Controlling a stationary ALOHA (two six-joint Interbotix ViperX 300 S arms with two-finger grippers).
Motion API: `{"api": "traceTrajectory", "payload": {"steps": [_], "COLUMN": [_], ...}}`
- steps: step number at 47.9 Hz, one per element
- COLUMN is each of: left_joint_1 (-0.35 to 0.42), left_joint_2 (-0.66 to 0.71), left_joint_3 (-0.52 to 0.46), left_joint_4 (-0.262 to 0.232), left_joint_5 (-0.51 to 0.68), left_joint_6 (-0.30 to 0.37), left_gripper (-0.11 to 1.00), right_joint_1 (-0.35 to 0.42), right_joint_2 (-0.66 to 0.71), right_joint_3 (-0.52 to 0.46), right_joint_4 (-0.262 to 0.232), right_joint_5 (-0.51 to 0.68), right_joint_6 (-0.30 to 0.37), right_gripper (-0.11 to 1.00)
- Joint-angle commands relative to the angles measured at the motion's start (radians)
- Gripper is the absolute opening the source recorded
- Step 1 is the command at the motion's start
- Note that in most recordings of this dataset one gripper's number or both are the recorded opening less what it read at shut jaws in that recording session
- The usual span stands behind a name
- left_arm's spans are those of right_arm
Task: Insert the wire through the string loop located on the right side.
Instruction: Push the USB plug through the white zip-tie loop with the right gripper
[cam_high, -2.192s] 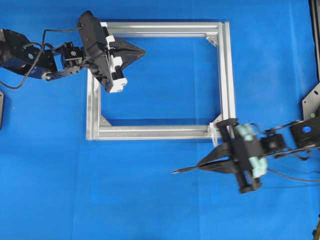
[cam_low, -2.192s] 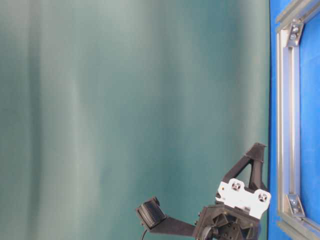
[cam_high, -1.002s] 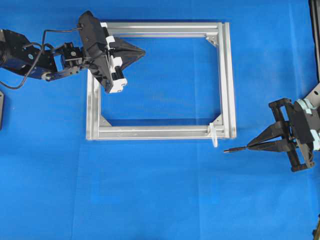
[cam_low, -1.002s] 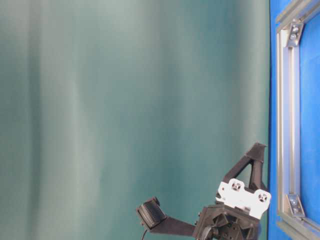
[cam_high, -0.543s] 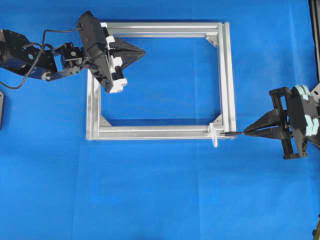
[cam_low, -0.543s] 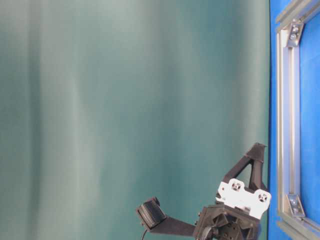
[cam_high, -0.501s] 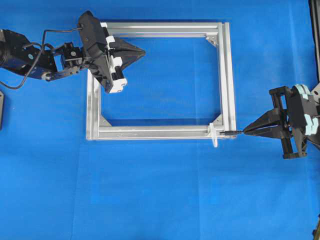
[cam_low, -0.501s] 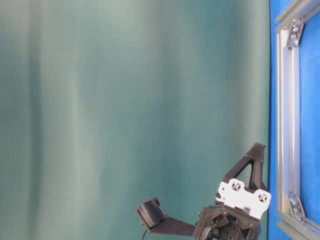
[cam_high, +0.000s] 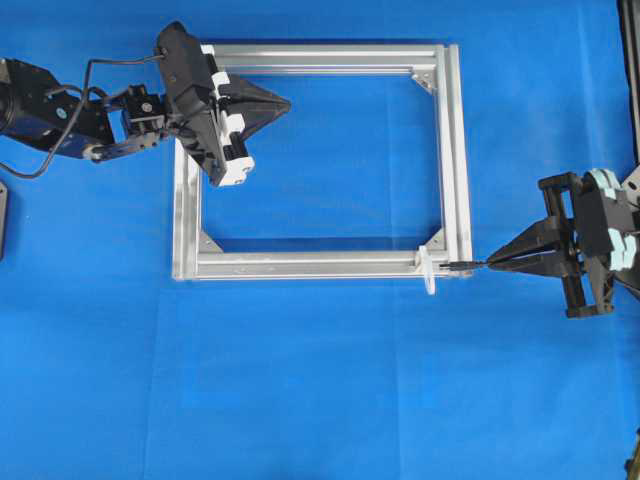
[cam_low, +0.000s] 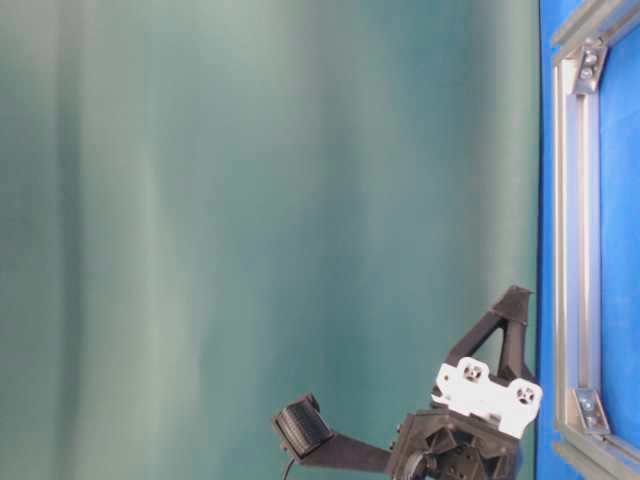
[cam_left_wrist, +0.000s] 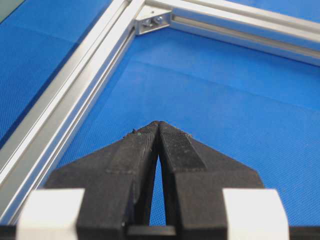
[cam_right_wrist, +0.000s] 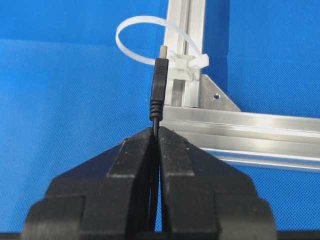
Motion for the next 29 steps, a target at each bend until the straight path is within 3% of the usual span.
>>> {"api": "traceTrajectory", "payload": {"steps": [1, 29], "left_joint_1": [-0.002, -0.002], "left_joint_2": [-0.031, -0.031], "left_joint_3": [-0.008, -0.008], "left_joint_4": [0.003, 0.002], "left_joint_5": [-0.005, -0.005], "left_joint_6": [-0.002, -0.002], "left_gripper": [0.0, 0.0], "right_joint_1": [-0.002, -0.002], "right_joint_2": [0.0, 0.0], "right_joint_3": [-0.009, -0.009], "right_joint_4": [-0.002, -0.002], "right_joint_5": [-0.003, -0.008], "right_joint_6": [-0.002, -0.002], "right_gripper": [-0.04, -0.04]}}
